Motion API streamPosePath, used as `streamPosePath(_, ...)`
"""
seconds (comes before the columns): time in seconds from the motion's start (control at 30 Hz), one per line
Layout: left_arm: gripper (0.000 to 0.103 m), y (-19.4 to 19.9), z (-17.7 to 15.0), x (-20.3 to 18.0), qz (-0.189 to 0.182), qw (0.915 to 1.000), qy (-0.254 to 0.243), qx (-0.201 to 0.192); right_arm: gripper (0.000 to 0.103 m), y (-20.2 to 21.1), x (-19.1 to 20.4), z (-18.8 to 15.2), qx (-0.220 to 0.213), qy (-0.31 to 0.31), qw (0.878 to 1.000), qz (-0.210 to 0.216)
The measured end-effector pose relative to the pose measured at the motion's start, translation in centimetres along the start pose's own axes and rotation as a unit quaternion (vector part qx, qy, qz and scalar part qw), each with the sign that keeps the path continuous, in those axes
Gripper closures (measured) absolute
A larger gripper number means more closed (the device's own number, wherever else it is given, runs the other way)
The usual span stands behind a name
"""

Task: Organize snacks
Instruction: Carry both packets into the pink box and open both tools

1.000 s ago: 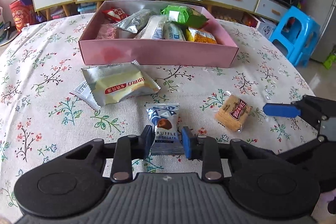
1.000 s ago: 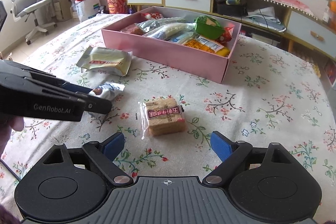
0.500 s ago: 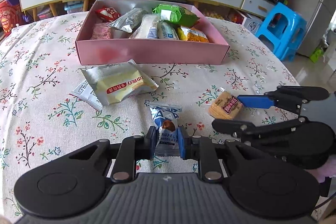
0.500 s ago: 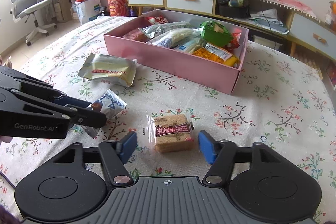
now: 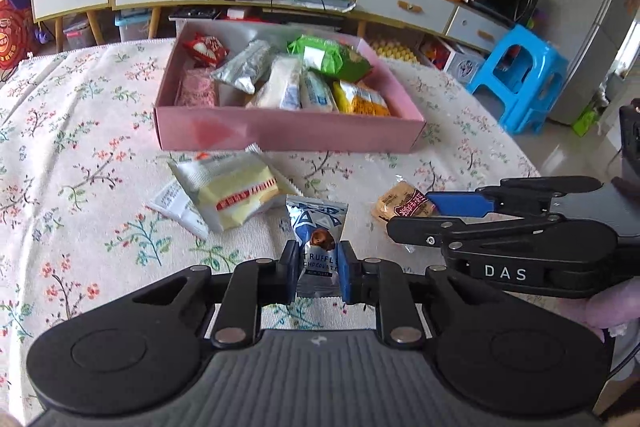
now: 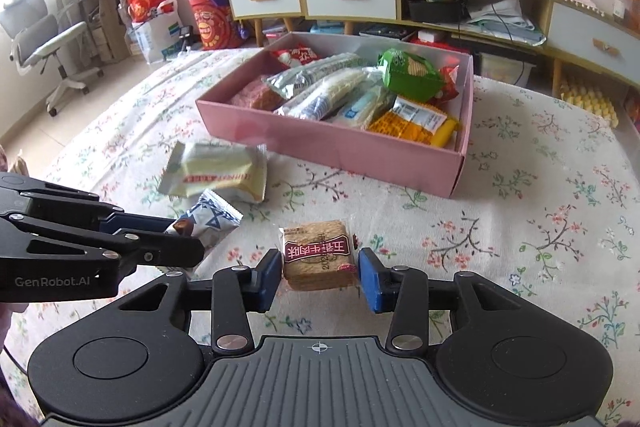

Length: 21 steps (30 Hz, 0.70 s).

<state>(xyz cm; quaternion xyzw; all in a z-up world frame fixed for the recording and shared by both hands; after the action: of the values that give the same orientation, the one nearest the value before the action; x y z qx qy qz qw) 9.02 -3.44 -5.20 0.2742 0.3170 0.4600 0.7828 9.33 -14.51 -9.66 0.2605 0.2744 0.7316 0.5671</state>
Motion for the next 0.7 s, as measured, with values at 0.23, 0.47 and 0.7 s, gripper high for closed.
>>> streamPosePath(0.23, 0.085, 0.7, 2.0, 1.0, 0.001, 0.9995, 0.01, -0.028, 0.062, 0.4, -0.5, 2.6, -0.026, -0.031, 0.999, -0.008)
streamPosePath(0.47, 0.085, -0.2, 5.5, 3.2, 0.017, 0.9985, 0.016, -0.049, 0.062, -0.4, -1.3, 5.7, -0.051, -0.076, 0.996, -0.007)
streamPosePath(0.7, 0.085, -3.2, 9.1, 5.5, 0.03, 0.9977, 0.02, -0.056, 0.062, -3.1, -1.7, 7.3, -0.051, -0.119, 0.992, -0.009)
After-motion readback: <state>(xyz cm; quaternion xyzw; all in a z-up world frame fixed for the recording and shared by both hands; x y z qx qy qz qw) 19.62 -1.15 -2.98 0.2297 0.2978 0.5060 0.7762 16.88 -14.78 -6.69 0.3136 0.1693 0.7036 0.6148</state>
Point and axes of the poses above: each gripper's, at about its wrist camera, not at the fingertips, and y roughly against the way its jaws point, x to its left, z to its top, the point moved 1 cm from there along -y, roughly the way its jaws point, and after that the axes turned 2 degrees about -z, right-handed, at the moved point
